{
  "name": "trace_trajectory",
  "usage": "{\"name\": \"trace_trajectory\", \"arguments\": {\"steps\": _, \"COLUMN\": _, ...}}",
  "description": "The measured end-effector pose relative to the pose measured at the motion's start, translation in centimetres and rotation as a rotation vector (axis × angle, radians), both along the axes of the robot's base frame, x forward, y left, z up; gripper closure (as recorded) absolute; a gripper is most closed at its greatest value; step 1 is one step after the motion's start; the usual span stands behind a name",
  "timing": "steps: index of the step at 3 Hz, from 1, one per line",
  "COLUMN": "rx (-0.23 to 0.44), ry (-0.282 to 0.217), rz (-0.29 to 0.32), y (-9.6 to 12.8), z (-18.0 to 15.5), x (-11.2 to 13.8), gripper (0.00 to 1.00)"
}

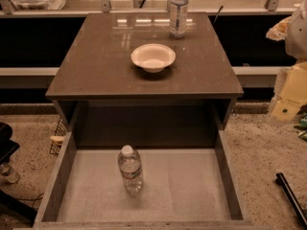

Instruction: Pick water bottle from top drawer and place on counter

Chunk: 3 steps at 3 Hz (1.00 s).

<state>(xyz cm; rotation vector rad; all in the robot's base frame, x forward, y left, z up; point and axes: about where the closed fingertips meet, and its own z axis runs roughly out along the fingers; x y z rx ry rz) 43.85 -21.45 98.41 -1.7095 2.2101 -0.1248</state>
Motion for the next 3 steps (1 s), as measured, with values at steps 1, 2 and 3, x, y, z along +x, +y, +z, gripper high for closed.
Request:
{"name": "trace_trajectory", "arguments": {"steps": 1, "rx": 0.0, "ry": 0.0, "rz": 0.0, "y": 0.0, "z": 0.0, "x": 0.0, "gripper": 0.0}}
{"name": "trace_trajectory", "arguments": {"steps": 2, "rx": 0.072, "ry": -0.005, "rz": 0.011, "y": 0.4, "z": -0.6, "x": -0.3, "gripper": 0.0}}
{"name": "trace_trajectory", "arguments": {"steps": 3, "rx": 0.216, "ry": -0.034, "rz": 0.039, "y": 0.4, "z": -3.2, "x": -1.4, "gripper": 0.0}}
